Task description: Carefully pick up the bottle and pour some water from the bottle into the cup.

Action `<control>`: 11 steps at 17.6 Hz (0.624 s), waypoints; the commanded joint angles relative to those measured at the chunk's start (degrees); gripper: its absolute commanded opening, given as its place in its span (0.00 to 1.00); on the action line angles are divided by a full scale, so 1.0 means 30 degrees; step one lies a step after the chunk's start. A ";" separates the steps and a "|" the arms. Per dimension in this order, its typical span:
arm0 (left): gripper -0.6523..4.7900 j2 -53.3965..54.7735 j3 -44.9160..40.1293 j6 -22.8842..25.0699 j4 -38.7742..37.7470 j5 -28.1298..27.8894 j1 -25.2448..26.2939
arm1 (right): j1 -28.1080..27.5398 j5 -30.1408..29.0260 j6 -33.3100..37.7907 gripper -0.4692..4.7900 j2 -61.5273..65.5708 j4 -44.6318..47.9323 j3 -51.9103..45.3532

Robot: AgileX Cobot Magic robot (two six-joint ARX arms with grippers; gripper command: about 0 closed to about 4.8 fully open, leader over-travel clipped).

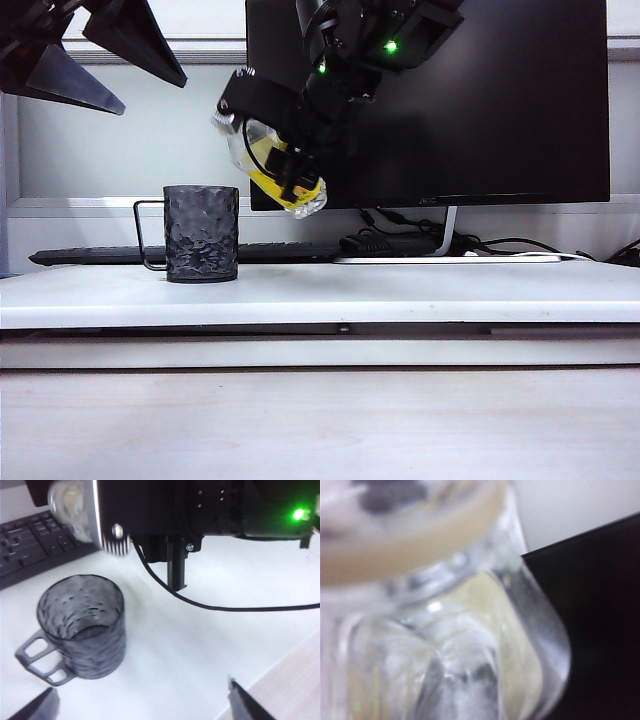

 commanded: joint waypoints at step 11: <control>1.00 -0.0022 0.0029 0.0080 0.2535 -0.2171 0.0022 | 0.0525 0.0058 -0.2922 0.46 -0.0175 0.0437 0.0189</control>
